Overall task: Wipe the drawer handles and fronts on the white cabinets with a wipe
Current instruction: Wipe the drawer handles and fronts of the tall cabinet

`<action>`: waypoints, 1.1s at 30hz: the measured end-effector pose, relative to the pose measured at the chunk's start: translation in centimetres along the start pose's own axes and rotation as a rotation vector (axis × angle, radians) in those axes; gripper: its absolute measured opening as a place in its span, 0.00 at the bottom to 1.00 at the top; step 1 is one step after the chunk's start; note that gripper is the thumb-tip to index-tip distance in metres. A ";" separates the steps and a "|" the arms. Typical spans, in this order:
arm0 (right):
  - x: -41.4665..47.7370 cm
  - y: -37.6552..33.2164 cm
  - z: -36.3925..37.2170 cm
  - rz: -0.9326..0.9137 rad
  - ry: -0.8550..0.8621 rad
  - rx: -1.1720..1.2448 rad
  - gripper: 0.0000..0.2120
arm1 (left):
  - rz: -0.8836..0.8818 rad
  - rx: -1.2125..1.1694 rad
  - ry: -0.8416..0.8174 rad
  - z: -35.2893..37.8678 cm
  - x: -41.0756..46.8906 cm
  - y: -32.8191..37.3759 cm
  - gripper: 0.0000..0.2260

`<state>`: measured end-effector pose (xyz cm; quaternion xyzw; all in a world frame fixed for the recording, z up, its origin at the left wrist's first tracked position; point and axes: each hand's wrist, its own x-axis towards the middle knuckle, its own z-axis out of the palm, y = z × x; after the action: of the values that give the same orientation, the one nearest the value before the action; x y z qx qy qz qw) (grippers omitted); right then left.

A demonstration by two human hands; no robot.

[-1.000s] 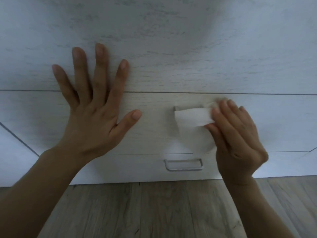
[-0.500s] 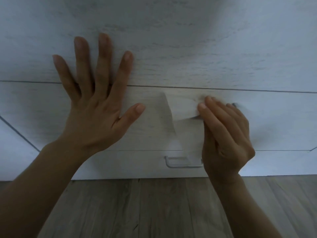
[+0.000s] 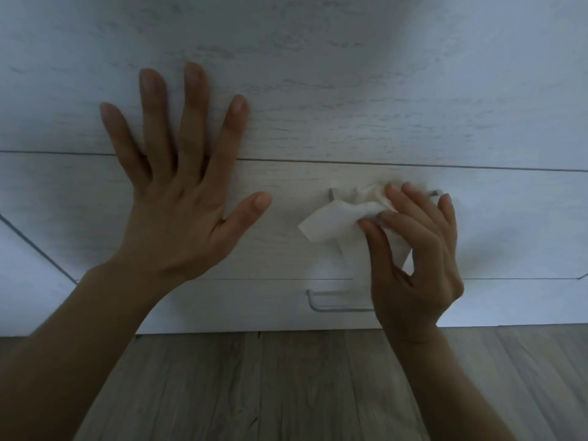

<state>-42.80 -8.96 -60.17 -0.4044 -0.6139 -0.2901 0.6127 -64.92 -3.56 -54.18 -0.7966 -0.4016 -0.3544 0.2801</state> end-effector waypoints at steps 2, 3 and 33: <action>0.2 -0.8 0.9 -0.012 -0.010 -0.007 0.08 | -0.015 -0.025 0.004 0.2 0.0 -0.1 0.30; 0.4 -1.1 1.3 -0.028 -0.018 -0.013 0.08 | -0.020 -0.031 0.004 0.2 0.0 -0.1 0.30; 1.8 0.9 0.6 -0.170 -0.045 -0.019 0.09 | -0.014 -0.008 -0.021 -0.1 -0.1 -0.1 0.30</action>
<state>-42.22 -7.78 -58.57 -0.3631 -0.6567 -0.3378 0.5681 -65.08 -3.68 -54.20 -0.7985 -0.4087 -0.3497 0.2703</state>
